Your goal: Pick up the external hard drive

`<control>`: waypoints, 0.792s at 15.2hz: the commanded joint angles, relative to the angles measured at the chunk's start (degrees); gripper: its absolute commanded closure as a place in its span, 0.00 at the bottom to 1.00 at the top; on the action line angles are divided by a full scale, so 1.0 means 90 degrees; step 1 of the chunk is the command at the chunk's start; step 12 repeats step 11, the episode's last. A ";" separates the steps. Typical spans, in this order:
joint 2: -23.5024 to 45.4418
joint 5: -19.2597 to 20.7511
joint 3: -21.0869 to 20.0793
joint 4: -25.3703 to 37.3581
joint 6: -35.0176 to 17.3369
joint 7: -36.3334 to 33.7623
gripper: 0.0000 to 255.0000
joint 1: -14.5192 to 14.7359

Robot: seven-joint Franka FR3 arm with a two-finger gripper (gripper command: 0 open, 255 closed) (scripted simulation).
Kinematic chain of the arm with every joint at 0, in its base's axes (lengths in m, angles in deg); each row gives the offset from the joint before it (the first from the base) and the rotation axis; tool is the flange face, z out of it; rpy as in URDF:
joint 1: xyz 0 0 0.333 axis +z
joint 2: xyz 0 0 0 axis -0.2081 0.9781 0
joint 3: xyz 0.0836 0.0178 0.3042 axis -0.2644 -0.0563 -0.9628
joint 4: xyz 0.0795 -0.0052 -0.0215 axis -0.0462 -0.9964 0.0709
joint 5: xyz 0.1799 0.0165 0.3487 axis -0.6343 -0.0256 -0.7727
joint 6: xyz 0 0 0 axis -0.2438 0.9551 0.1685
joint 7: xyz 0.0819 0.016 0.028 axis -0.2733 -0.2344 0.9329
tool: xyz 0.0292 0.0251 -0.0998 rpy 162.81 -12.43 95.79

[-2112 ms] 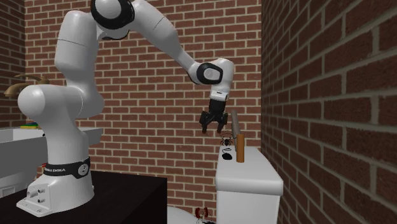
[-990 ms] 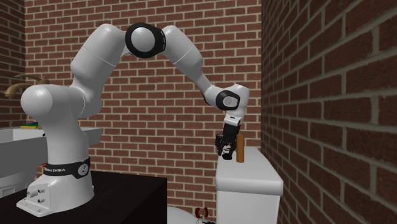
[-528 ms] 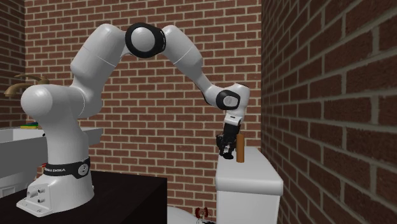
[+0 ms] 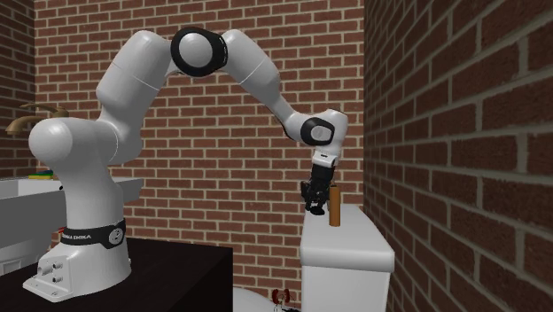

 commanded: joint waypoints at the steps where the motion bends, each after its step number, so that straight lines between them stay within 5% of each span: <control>1: -0.0106 -0.0039 -0.0032 0.0021 0.0123 -0.0005 1.00 -0.0022; 12: -0.0473 -0.0178 -0.0135 0.0210 0.0652 -0.0019 1.00 -0.0100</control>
